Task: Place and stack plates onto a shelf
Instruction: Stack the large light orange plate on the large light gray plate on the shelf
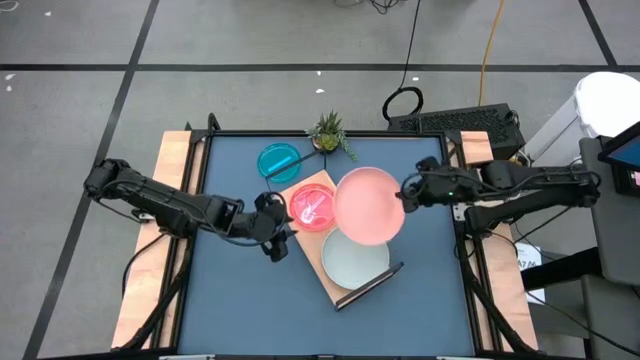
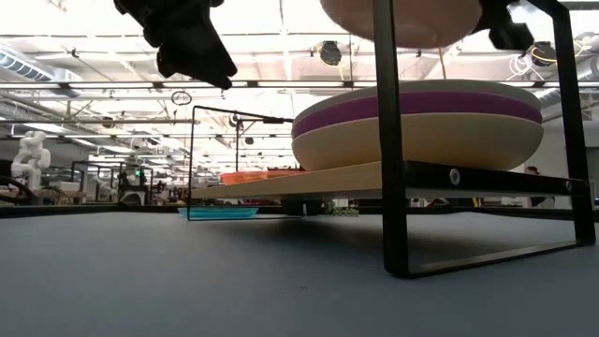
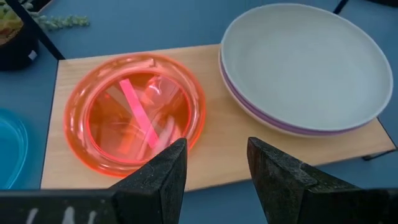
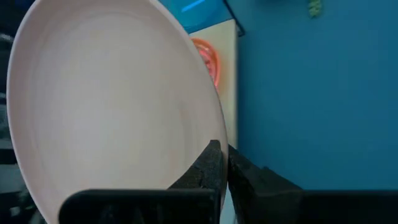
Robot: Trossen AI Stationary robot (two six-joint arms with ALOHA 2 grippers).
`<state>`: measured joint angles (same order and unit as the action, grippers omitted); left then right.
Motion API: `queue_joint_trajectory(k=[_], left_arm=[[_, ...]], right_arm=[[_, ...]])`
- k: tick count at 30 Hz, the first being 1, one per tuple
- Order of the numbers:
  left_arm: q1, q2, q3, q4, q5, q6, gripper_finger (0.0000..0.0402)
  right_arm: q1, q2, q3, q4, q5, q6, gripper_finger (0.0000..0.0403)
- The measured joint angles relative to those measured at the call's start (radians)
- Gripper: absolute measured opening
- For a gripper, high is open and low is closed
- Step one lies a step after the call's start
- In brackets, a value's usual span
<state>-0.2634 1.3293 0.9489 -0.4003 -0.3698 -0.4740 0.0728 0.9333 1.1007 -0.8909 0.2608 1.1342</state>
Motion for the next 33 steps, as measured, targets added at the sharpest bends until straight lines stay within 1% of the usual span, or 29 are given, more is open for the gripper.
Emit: queue_joint_trajectory(k=[5,9,17,24,33], left_arm=[[0.013,0.000,0.000,0.005,0.000,0.000,0.0175],[0.016,0.000,0.000,0.006,0.000,0.007,0.0175],[0.016,0.000,0.000,0.008,-0.001,0.019,0.0175],[0.016,0.000,0.000,0.008,-0.007,0.017,0.0175],[0.016,0.000,0.000,0.009,-0.007,0.025,0.0175]], right_arm=[[-0.036,0.069,0.000,0.004,-0.008,-0.048,0.0000],[-0.048,0.129,-0.001,0.032,-0.056,-0.079,0.0000],[-0.047,0.214,-0.001,0.042,-0.058,-0.133,0.0000],[-0.043,0.282,-0.001,0.043,-0.154,-0.160,0.0000],[-0.004,0.359,-0.001,0.055,-0.215,-0.151,0.0000]])
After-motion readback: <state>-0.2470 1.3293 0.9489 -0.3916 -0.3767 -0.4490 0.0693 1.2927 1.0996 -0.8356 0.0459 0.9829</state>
